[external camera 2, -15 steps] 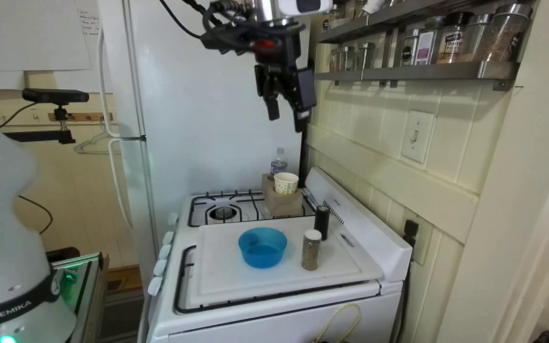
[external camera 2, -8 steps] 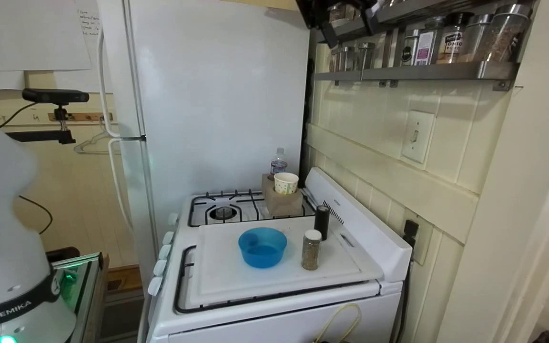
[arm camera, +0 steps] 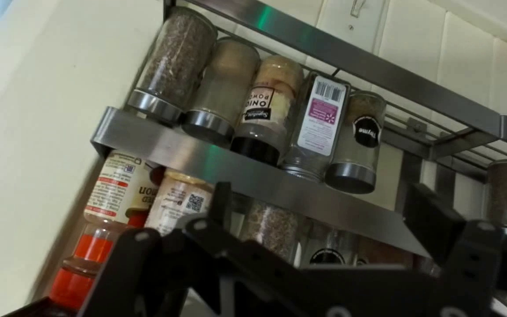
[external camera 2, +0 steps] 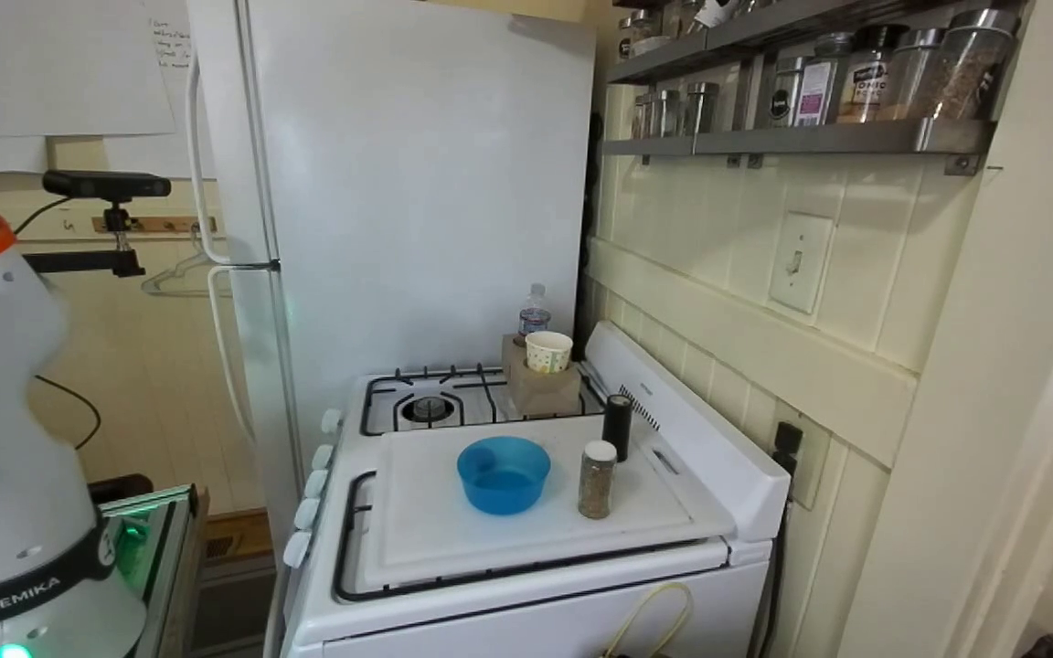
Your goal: Pick up a spice bottle and shake it into the blue bowl
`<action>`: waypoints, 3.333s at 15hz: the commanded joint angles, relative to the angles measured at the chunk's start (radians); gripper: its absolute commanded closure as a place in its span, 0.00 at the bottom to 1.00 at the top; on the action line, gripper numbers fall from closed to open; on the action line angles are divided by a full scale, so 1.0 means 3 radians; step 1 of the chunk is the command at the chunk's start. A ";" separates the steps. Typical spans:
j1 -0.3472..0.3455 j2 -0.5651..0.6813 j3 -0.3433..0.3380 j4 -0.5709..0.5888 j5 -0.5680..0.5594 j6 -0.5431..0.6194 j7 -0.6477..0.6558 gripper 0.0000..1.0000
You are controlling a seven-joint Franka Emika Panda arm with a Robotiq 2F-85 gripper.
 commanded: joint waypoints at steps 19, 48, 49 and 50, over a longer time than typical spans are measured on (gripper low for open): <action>-0.0092 0.0205 0.0142 0.0119 0.0496 0.0642 0.0351 0.00; -0.0064 0.0602 0.0113 0.0394 0.0944 0.1139 0.0211 0.77; -0.0058 0.0584 0.0116 0.0387 0.0921 0.1151 0.0184 0.77; -0.0050 0.0564 0.0119 0.0377 0.0857 0.1166 0.0156 0.77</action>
